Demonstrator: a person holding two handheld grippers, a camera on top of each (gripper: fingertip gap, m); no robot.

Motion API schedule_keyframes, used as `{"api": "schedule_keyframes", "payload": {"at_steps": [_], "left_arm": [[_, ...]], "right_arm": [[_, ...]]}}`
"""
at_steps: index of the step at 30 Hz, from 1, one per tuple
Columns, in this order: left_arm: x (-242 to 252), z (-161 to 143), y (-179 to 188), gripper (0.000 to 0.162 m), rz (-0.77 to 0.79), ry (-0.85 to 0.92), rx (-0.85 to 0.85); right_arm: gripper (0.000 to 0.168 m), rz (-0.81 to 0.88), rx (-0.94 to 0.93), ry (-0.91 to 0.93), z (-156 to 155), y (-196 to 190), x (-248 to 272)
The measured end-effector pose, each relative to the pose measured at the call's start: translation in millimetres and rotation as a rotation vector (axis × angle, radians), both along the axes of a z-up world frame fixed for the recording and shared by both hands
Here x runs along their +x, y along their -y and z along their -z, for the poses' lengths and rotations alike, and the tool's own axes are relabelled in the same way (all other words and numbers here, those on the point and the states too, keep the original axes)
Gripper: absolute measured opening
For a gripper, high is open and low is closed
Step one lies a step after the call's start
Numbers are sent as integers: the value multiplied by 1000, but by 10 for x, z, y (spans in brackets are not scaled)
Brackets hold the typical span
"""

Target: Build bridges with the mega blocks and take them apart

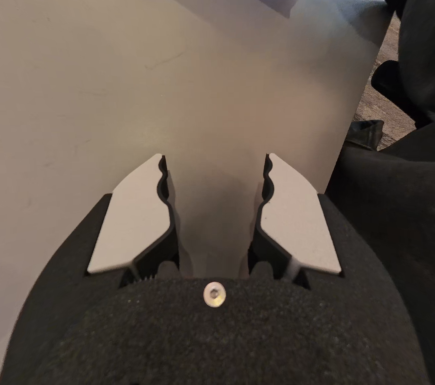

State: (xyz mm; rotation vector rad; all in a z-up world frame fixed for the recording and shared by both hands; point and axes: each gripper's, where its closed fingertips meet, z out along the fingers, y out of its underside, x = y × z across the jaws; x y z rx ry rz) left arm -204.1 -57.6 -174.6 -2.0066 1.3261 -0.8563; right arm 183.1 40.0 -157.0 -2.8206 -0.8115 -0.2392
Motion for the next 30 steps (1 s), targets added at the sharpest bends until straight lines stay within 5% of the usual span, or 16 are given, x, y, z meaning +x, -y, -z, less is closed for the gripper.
{"api": "schedule_keyframes", "payload": {"at_steps": [4, 7, 11, 14, 17, 20, 24, 30], "left_arm": [[-33, -8, -86, 83, -54, 14, -16], [-72, -31, -137, 82, -77, 33, -24], [-99, -30, -166, 81, -88, 40, -25], [-114, -63, -188, 81, -95, 52, 3], [-168, -121, -233, 68, -115, 55, 37], [-208, -189, -270, 75, -140, 77, 35], [-237, -213, -311, 77, -165, 83, 16], [-466, -541, -406, 79, -91, -13, 116]], "right_arm": [[76, -28, 34, 89, -112, -4, -4], [79, -27, 203, 35, -551, -6, -238], [72, -177, 539, -376, -1260, 161, -1260], [70, -328, 681, -785, -1516, 501, -2210], [71, -339, 724, -1186, -1549, 754, -2955], [68, -184, 683, -1474, -1318, 770, -3329], [72, -151, 611, -1355, -797, 700, -3462], [70, -214, 663, -1213, -733, 656, -3301]]}}
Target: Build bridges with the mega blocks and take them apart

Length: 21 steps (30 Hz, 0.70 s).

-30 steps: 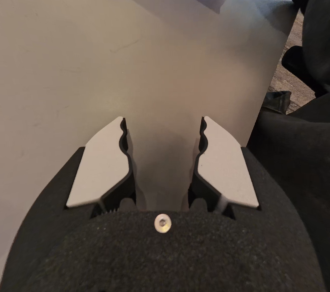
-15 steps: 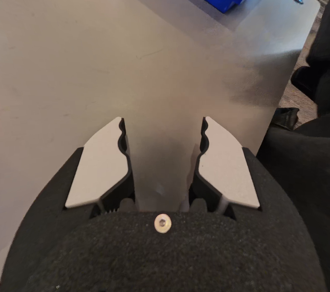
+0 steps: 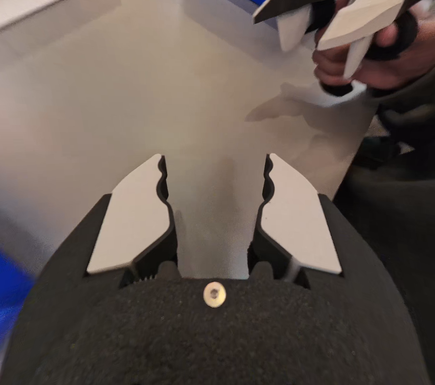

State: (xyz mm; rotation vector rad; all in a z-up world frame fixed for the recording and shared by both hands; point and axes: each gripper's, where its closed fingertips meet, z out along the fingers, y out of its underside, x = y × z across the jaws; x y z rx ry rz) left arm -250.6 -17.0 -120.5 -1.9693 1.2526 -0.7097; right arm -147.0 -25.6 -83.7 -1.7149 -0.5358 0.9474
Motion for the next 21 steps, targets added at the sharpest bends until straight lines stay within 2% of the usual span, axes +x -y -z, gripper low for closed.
{"api": "schedule_keyframes", "payload": {"at_steps": [2, 5, 7, 9, 13, 17, 21], "left_arm": [[-290, -203, -255, 79, 5, -155, 126], [-804, -572, -861, 72, -20, -397, 316], [-1083, -764, -1297, 72, -20, -524, 365], [-1317, -824, -1720, 74, 2, -633, 338], [-1631, -677, -2438, 77, 135, -788, 258], [-1755, -392, -2854, 75, 282, -845, 165], [-1915, -189, -3138, 77, 344, -959, 87]], "right_arm": [[69, 9, 7, -15, -16, 13, 52], [67, 9, 9, -27, 10, 60, 93], [67, -3, 0, -20, 63, 109, 97], [67, -10, -10, -20, 113, 135, 97], [66, -42, -28, -33, 151, 153, 58], [65, -99, -45, -68, 147, 207, -6], [64, -109, -58, -91, 138, 191, -5]]}}
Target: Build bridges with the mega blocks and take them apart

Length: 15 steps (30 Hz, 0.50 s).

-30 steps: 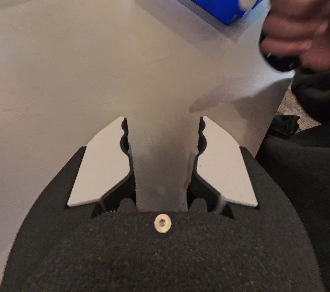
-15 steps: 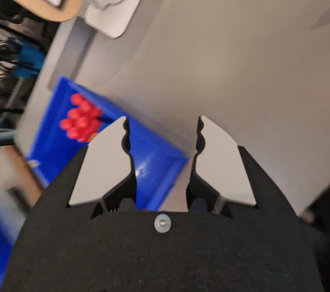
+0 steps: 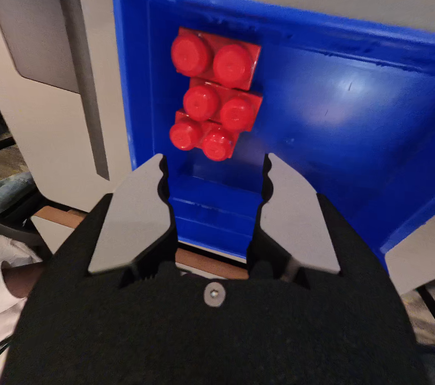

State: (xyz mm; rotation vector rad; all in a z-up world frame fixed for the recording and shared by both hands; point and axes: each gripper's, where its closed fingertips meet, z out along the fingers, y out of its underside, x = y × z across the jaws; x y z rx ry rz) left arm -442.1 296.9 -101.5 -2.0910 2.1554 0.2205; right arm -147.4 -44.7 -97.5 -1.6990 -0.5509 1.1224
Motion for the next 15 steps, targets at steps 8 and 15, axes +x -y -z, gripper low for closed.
{"api": "schedule_keyframes", "payload": {"at_steps": [8, 15], "left_arm": [[-33, 294, -124, 79, 49, -84, -86], [-52, 490, -129, 73, 92, -122, -108]], "right_arm": [[63, 2, -32, 0, 69, -43, -5], [62, -40, -45, 25, 123, -35, -100]]}}
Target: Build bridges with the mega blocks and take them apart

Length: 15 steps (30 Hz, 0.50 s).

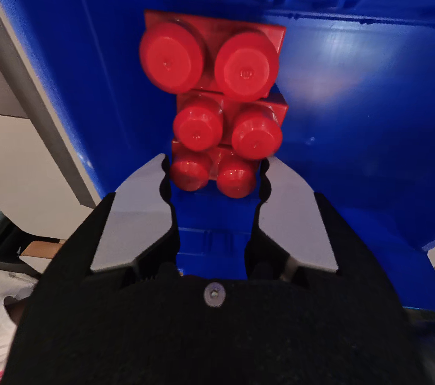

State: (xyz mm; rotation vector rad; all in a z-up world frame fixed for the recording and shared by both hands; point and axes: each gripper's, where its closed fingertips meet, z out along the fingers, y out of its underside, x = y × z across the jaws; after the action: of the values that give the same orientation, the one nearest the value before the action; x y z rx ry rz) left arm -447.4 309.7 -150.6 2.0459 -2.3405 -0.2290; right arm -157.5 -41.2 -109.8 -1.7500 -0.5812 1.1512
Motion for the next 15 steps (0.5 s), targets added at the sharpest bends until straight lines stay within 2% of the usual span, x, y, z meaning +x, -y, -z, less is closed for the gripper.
{"api": "schedule_keyframes", "payload": {"at_steps": [9, 15], "left_arm": [[-233, 30, 44, 75, 31, -139, 37], [-118, 8, 179, 75, 12, -78, -26]], "right_arm": [[61, -30, -17, -21, 0, 55, -29], [59, -33, -14, -11, -2, 83, -24]]}}
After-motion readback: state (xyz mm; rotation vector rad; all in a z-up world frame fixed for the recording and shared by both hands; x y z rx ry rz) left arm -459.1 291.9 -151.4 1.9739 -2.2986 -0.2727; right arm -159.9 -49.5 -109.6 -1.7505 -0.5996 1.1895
